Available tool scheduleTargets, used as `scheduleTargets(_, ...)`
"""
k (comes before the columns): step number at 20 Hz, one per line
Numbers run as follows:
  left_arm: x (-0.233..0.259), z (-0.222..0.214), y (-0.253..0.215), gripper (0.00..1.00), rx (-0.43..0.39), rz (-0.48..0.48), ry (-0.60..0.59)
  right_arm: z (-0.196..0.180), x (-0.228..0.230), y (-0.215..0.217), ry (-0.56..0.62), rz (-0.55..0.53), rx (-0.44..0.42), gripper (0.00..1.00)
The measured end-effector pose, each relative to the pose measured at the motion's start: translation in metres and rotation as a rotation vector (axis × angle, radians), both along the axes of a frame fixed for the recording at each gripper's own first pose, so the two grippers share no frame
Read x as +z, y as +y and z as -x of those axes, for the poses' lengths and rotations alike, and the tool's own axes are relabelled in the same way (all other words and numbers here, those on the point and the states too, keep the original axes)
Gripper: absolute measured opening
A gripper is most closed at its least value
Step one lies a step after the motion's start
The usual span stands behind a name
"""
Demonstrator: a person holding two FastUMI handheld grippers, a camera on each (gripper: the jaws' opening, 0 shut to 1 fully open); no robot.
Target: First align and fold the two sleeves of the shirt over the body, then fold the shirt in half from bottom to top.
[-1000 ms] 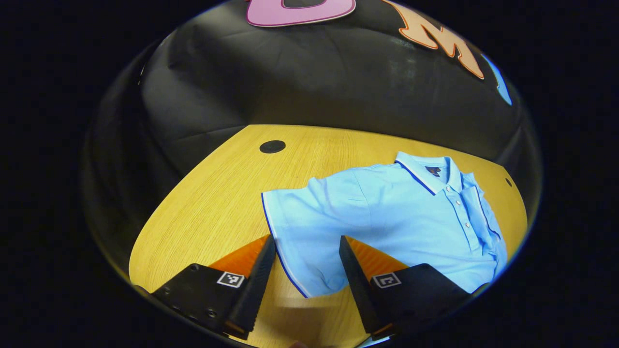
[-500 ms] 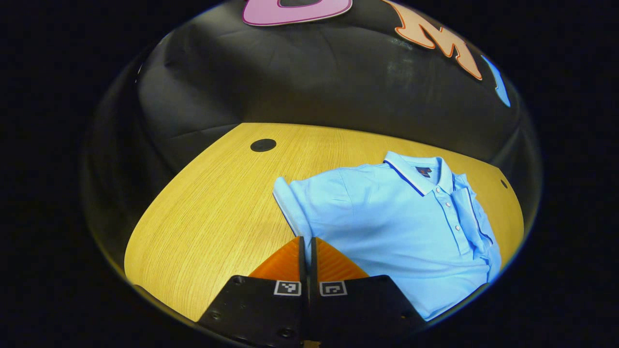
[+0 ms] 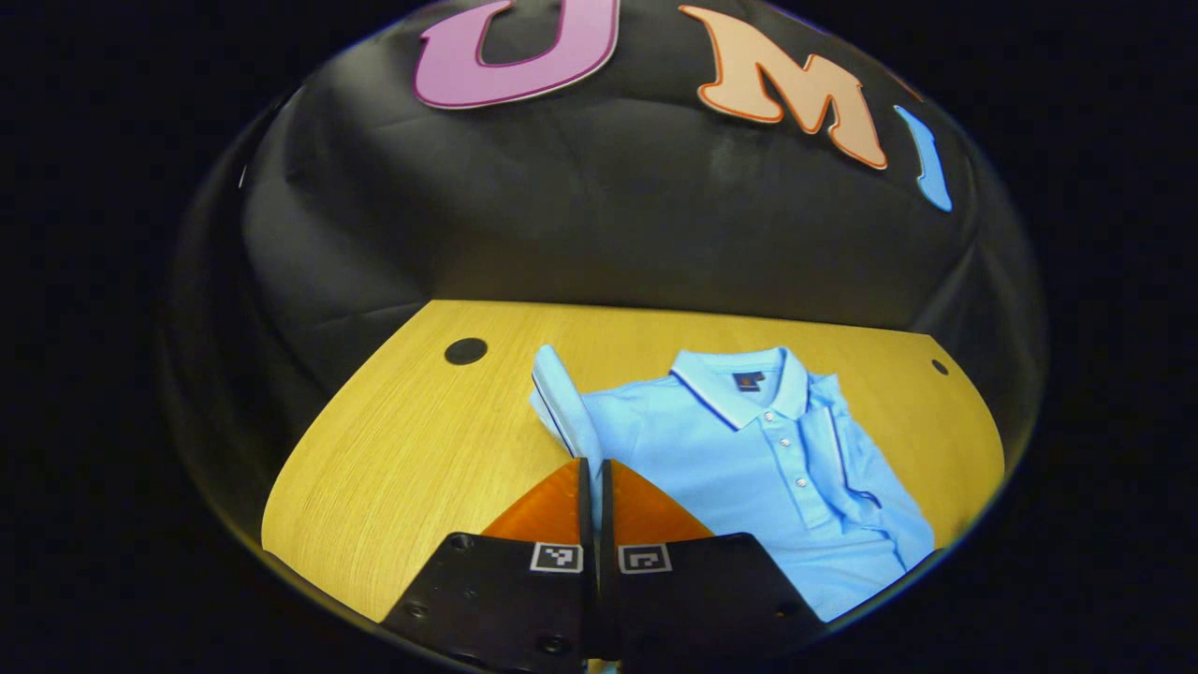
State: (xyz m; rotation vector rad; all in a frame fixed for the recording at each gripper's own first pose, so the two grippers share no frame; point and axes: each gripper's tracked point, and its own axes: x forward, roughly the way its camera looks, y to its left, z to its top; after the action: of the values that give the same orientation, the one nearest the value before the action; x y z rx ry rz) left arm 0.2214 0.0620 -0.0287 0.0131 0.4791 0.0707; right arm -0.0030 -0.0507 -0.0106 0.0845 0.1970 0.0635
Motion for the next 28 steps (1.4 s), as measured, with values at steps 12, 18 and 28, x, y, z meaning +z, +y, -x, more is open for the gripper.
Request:
scheduleTargets(12,-0.058,-0.004,-0.148,0.00,-0.287,-0.105,0.109,-0.004,-0.015,0.007,0.034,-0.003,0.024,0.97)
scheduleTargets(18,-0.060,0.004,-0.153,0.31,-0.280,-0.056,0.104,-0.005,-0.021,0.007,0.047,-0.013,0.026,0.97)
scheduleTargets(28,0.006,0.149,-0.073,0.95,-0.186,-0.077,-0.057,0.044,-0.035,0.014,0.087,0.043,-0.015,0.98)
